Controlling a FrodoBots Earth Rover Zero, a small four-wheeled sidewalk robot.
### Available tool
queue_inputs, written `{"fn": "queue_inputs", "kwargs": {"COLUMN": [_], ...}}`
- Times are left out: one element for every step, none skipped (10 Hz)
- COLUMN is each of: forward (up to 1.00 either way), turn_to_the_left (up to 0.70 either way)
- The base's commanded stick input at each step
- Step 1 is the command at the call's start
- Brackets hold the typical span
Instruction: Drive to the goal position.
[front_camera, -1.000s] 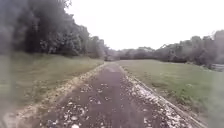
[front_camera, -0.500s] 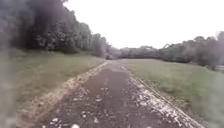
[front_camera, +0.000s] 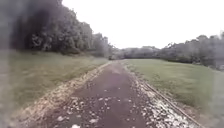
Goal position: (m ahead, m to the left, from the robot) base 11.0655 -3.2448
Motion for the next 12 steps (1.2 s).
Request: {"fn": "queue_inputs", "kwargs": {"forward": [1.00, 1.00, 1.00, 1.00, 1.00, 1.00, 1.00, 1.00, 1.00, 1.00, 1.00, 1.00], "turn_to_the_left": [0.00, 0.00, 0.00, 0.00, 0.00, 0.00, 0.00, 0.00, 0.00, 0.00, 0.00, -0.01]}}
